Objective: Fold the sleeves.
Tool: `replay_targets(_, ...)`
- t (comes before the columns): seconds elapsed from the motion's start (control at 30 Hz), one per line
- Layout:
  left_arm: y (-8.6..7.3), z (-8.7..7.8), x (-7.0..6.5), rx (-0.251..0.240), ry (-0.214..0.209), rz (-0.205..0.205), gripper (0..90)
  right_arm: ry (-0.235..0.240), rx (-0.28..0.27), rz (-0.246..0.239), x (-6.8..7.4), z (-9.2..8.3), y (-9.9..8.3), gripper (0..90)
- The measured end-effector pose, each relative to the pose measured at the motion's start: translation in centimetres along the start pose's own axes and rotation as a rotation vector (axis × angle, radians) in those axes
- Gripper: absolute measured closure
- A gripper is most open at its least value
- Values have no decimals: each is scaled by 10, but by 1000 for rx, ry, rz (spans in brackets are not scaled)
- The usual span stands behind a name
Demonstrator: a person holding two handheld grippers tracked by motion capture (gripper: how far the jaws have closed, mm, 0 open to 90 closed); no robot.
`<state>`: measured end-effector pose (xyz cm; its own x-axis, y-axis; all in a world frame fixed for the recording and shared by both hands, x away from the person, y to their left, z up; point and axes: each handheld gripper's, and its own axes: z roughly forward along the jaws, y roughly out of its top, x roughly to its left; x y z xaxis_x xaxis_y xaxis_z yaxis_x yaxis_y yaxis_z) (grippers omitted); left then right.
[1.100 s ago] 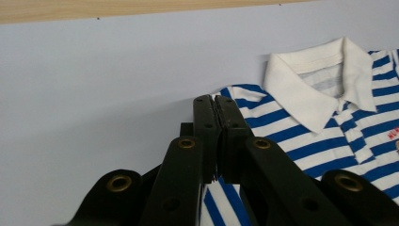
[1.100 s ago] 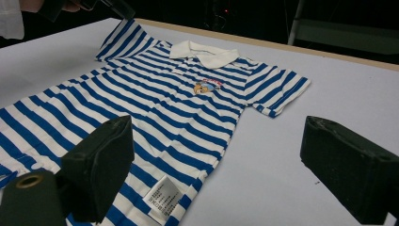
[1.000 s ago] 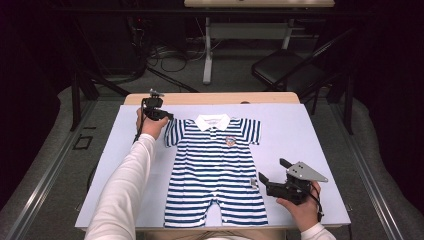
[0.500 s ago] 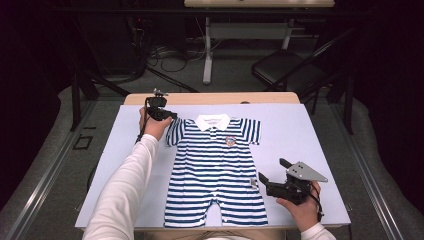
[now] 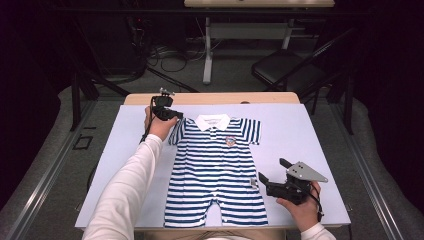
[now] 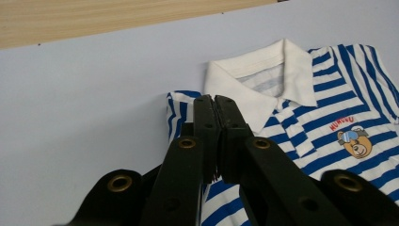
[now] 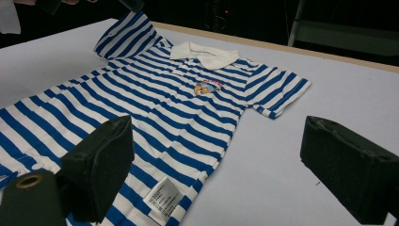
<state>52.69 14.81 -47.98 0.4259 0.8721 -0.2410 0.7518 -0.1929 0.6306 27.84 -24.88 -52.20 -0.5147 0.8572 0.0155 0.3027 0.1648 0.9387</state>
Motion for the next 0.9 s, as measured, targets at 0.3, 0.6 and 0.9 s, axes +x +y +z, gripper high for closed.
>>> replay_targets(0.3, 1, 6, -15, 21, -20, 38, 886, 0, -3, 3, 0, -1, 0, 103)
replay_targets(0.6, -2, 13, -28, 34, -44, 64, 886, -1, -5, 1, 0, -1, 0, 104)
replay_targets(0.9, -5, 22, -38, 52, -53, 102, 886, -1, -9, -1, -1, -1, 0, 104)
